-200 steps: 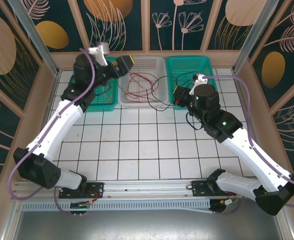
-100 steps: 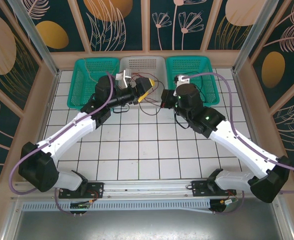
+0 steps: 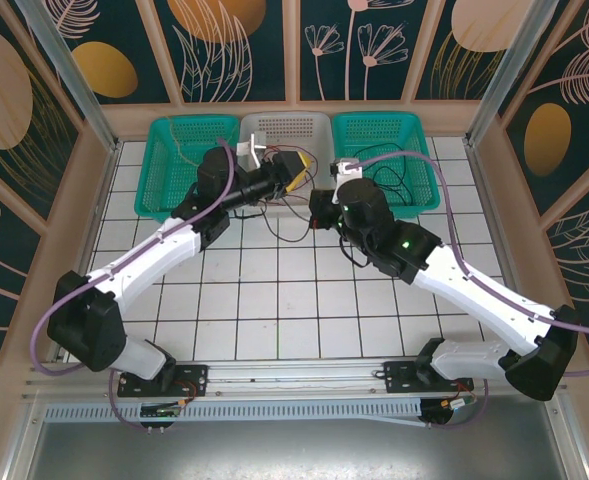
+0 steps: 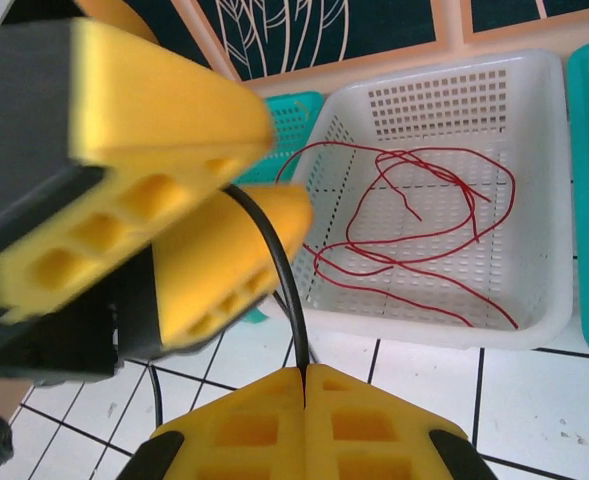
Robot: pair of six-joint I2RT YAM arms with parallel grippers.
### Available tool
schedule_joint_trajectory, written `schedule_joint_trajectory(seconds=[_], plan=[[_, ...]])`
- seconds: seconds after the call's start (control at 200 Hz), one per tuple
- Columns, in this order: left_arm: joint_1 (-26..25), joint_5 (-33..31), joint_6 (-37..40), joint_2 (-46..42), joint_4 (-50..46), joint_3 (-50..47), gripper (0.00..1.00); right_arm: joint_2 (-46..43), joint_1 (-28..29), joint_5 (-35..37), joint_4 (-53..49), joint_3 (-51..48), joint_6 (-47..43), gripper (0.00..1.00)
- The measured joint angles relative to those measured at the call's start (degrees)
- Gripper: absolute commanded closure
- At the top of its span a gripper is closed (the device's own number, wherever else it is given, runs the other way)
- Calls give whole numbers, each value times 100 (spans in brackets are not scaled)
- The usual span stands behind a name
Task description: Untangle the cables
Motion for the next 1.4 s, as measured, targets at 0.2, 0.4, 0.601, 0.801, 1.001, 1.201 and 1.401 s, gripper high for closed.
schedule_joint_trajectory(seconds=[0.2, 0.4, 0.601, 0.801, 1.001, 1.201, 1.401], plan=[[-13, -22, 387, 232, -398, 409, 100, -28, 61, 120, 7, -109, 9, 84], [-35, -363, 1443, 306, -1346, 1209, 100, -468, -168, -96, 52, -280, 83, 39], [-31, -953, 2378, 334, -2450, 2256, 100, -1049, -1049, -1056, 428, -647, 315, 31], [-31, -1261, 2441, 372, -2942, 2490, 100, -614, -920, -1716, 1038, -656, 367, 29], [-31, -1580, 2144, 411, -3167, 2485, 100, 55, -671, -1858, 1556, -658, 400, 28], [-31, -1849, 1718, 411, -3246, 2483, 100, 590, -584, -1438, 1974, -658, 688, 43], [-31, -2000, 1449, 407, -3187, 2369, 100, 1156, -358, -892, 1945, -481, 796, 71]])
